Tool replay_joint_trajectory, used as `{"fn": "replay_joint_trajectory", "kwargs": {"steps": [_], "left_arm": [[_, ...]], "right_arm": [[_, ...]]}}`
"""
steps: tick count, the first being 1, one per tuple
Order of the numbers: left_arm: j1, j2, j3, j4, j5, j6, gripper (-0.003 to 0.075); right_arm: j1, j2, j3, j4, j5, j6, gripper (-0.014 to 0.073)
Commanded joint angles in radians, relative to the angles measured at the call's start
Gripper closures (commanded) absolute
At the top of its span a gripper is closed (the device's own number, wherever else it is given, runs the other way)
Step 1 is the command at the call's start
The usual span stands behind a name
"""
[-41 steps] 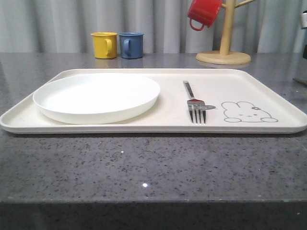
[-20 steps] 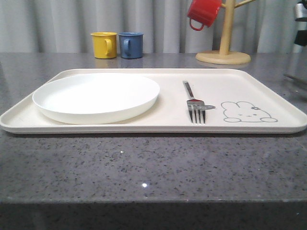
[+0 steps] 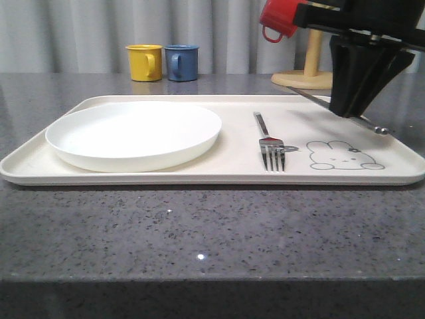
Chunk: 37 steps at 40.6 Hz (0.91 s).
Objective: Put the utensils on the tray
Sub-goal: 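Place the chopsticks on the tray next to the fork and release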
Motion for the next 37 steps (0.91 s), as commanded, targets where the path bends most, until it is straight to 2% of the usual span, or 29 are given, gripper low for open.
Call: {"fn": "replay_joint_trajectory", "kwargs": {"steps": [1, 7, 18, 21, 29, 37], "left_arm": [[-0.007, -0.001, -0.027, -0.016, -0.077, -0.009, 0.0355], [-0.007, -0.001, -0.027, -0.016, -0.077, -0.009, 0.0355], [-0.007, -0.001, -0.027, -0.016, -0.077, -0.009, 0.0355], [-0.007, -0.001, -0.027, -0.016, -0.077, -0.009, 0.0355], [-0.007, -0.001, -0.027, -0.016, -0.077, -0.009, 0.0355], [-0.007, -0.001, -0.027, -0.016, -0.077, -0.009, 0.0355]], "right_arm": [[0.015, -0.047, -0.023, 0.012, 0.007, 0.09, 0.0565], [0.035, -0.022, -0.023, 0.027, -0.011, 0.2, 0.0565], [0.071, 0.039, -0.023, 0.063, -0.063, 0.249, 0.0564], [0.071, 0.039, -0.023, 0.061, -0.061, 0.251, 0.0536], [0.071, 0.039, -0.023, 0.06, -0.058, 0.251, 0.0369], [0.071, 0.005, -0.025, 0.052, -0.05, 0.201, 0.0355]]}}
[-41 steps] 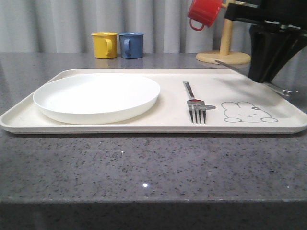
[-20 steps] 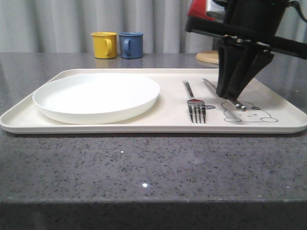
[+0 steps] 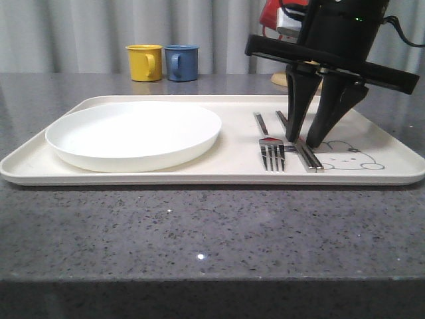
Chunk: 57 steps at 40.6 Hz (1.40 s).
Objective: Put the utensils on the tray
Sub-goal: 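Place the chopsticks on the tray next to the fork and release, then grasp the steel spoon with the right gripper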
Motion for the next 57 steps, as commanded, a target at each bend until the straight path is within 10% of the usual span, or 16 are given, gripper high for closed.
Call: {"fn": "replay_joint_trajectory", "kwargs": {"steps": [1, 19, 37, 57], "left_arm": [[-0.007, -0.001, -0.027, -0.016, -0.077, -0.009, 0.0355], [-0.007, -0.001, -0.027, -0.016, -0.077, -0.009, 0.0355], [-0.007, -0.001, -0.027, -0.016, -0.077, -0.009, 0.0355], [-0.007, -0.001, -0.027, -0.016, -0.077, -0.009, 0.0355]], "right_arm": [[-0.002, -0.086, -0.026, 0.002, 0.003, -0.061, 0.0355], [-0.105, -0.338, -0.02, -0.37, 0.11, -0.175, 0.0359], [-0.512, -0.294, -0.016, -0.351, 0.143, -0.404, 0.0359], [-0.541, -0.132, -0.016, -0.382, 0.133, -0.482, 0.0359]]}}
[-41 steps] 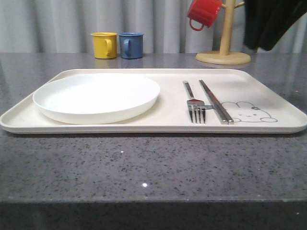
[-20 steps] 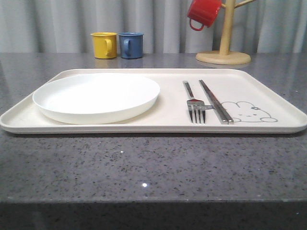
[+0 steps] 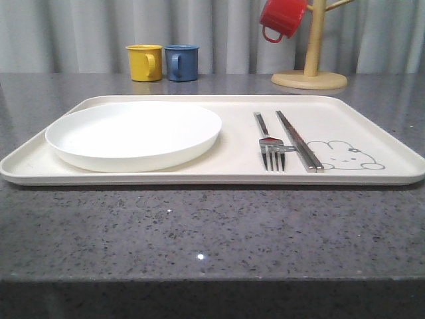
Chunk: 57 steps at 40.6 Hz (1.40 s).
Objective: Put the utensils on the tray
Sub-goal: 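Grasp the steel spoon with the right gripper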
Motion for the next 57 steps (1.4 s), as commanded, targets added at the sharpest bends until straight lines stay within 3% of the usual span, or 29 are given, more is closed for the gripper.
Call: {"fn": "replay_joint_trajectory", "kwargs": {"steps": [1, 27, 36, 42, 52, 57], "left_arm": [[-0.007, -0.001, -0.027, -0.016, -0.077, -0.009, 0.0355], [-0.007, -0.001, -0.027, -0.016, -0.077, -0.009, 0.0355], [-0.007, -0.001, -0.027, -0.016, -0.077, -0.009, 0.0355], [-0.007, -0.001, -0.027, -0.016, -0.077, -0.009, 0.0355], [-0.007, -0.001, -0.027, -0.016, -0.077, -0.009, 0.0355], [-0.007, -0.001, -0.027, -0.016, -0.077, -0.009, 0.0355]], "right_arm": [[-0.008, -0.015, -0.022, -0.027, 0.061, -0.02, 0.0359], [-0.01, 0.101, -0.023, -0.025, 0.06, -0.02, 0.0366], [-0.01, 0.102, -0.029, -0.025, 0.071, -0.02, 0.0604], [-0.01, 0.098, -0.046, -0.017, 0.088, -0.017, 0.0621], [0.009, 0.029, -0.097, 0.178, 0.095, -0.001, 0.0621], [0.083, -0.017, -0.097, 0.257, 0.095, 0.001, 0.0621]]}}
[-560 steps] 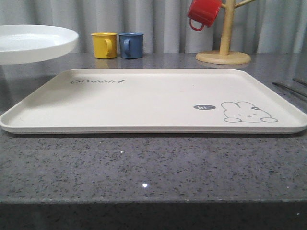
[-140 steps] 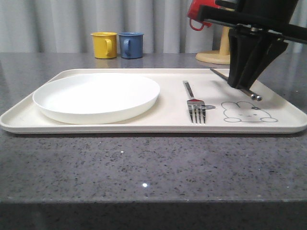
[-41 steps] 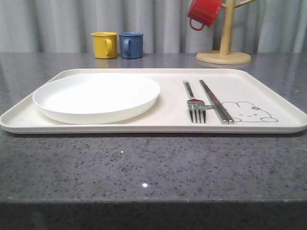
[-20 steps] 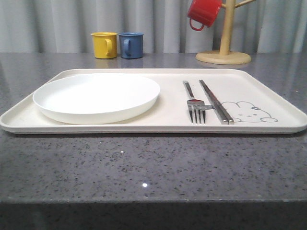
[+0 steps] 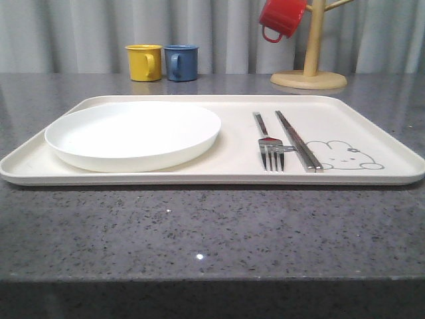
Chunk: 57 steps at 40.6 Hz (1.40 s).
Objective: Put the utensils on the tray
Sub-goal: 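Grasp the steel spoon with the right gripper, then lay the spoon on the tray beside the chopsticks and release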
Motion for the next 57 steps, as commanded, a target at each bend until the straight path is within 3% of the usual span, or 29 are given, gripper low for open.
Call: {"fn": "replay_joint_trajectory", "kwargs": {"steps": [1, 15, 23, 37, 41, 48, 57], "left_arm": [[-0.007, -0.001, -0.027, -0.016, -0.077, -0.009, 0.0355], [-0.007, -0.001, -0.027, -0.016, -0.077, -0.009, 0.0355], [-0.007, -0.001, -0.027, -0.016, -0.077, -0.009, 0.0355], [-0.007, -0.001, -0.027, -0.016, -0.077, -0.009, 0.0355], [-0.007, -0.001, -0.027, -0.016, -0.077, -0.009, 0.0355], [-0.007, -0.001, -0.027, -0.016, -0.077, -0.009, 0.0355], [-0.007, -0.001, -0.027, -0.016, -0.077, -0.009, 0.0355]], "right_arm": [[0.063, -0.087, -0.034, 0.085, 0.111, 0.006, 0.0621], [0.327, -0.083, -0.024, 0.125, 0.09, 0.186, 0.0621], [0.351, -0.023, -0.024, 0.14, 0.057, 0.272, 0.0621], [0.352, 0.059, -0.024, 0.175, 0.062, 0.297, 0.0617], [0.352, 0.056, -0.025, 0.175, 0.063, 0.297, 0.0556], [0.352, 0.035, -0.025, 0.171, 0.068, 0.279, 0.0367], [0.352, -0.075, -0.025, 0.158, 0.07, 0.218, 0.0344]]}}
